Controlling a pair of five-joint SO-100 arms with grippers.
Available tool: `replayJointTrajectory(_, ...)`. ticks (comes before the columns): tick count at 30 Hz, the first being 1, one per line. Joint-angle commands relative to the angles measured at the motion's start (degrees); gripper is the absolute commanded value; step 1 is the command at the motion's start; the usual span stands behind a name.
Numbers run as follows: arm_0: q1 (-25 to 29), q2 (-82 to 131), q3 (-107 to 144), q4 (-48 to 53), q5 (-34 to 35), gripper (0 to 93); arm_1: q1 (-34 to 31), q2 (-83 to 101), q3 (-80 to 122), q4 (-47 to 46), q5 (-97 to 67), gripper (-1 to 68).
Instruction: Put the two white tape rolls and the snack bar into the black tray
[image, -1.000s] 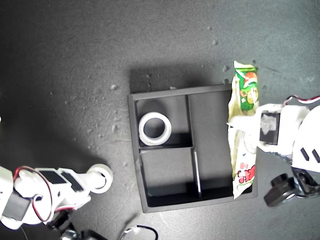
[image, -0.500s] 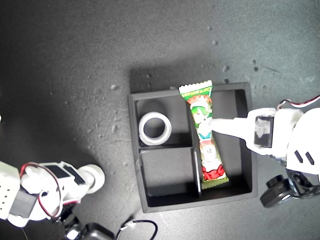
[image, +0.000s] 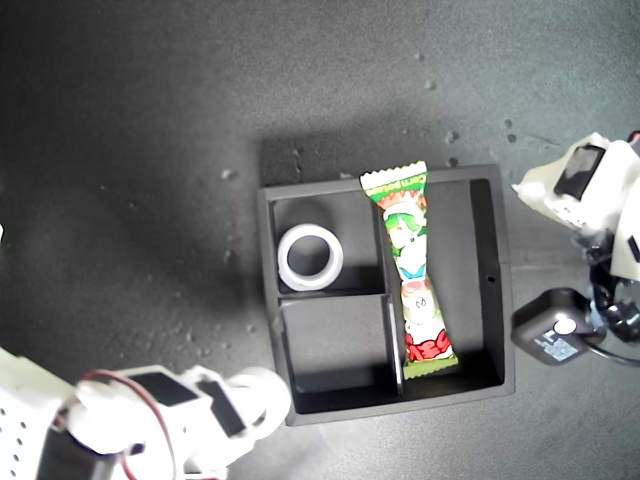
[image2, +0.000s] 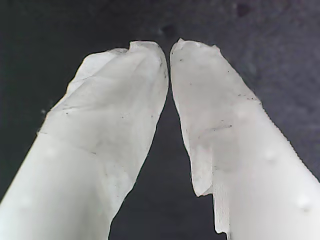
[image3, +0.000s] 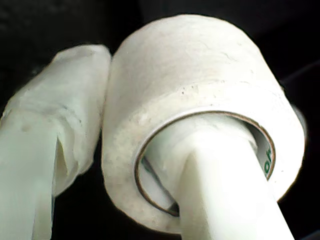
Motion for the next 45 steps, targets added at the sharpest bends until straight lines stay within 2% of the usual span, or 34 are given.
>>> replayJointTrajectory(1, -1.8, -15.1, -31.7, 12.7, 2.2, 0.0, -0.4, 6.3, 3.3, 0.4, 6.9, -0.2)
replayJointTrajectory(3, -2.5, -29.7, -57.9, 23.3, 2.2, 0.0, -1.3, 8.6, 5.6, 0.4, 9.7, -0.2)
replayJointTrajectory(4, -2.8, -34.0, -64.7, 24.3, 2.4, 0.0, -1.8, 10.1, 6.9, 0.5, 10.8, -0.2)
replayJointTrajectory(10, -3.3, -35.2, -60.1, 23.9, 0.6, 0.9, -3.4, 20.9, 16.5, 0.9, 17.6, -0.2)
replayJointTrajectory(14, -2.4, -36.7, -61.5, 23.9, -0.2, 14.9, -4.3, 27.0, 23.1, 0.9, 20.7, -0.2)
replayJointTrajectory(19, -0.7, -36.6, -63.4, 23.9, -0.4, 20.4, -5.0, 32.2, 29.4, 0.7, 23.1, -0.3)
replayJointTrajectory(22, -1.0, -34.2, -60.4, 24.0, -0.1, 20.7, -6.0, 33.3, 31.7, 0.4, 24.6, -0.3)
replayJointTrajectory(27, -2.1, -22.7, -46.9, 24.0, -0.1, 19.2, -8.4, 36.7, 39.2, -3.2, 28.7, -0.3)
replayJointTrajectory(32, -5.8, -0.9, -20.4, 24.0, -4.4, 2.3, -9.7, 48.1, 52.1, -10.1, 34.9, -0.3)
replayJointTrajectory(35, -8.2, 9.8, -7.4, 23.8, -4.8, 0.1, -9.5, 54.6, 60.2, -15.2, 37.1, -0.3)
replayJointTrajectory(40, -11.4, 20.1, 10.1, 21.5, -5.3, 0.1, -7.4, 54.9, 70.0, -24.3, 39.7, -0.3)
replayJointTrajectory(45, -16.7, 32.3, 33.8, 14.1, -6.2, 0.1, -4.6, 55.1, 78.0, -34.0, 42.2, -0.4)
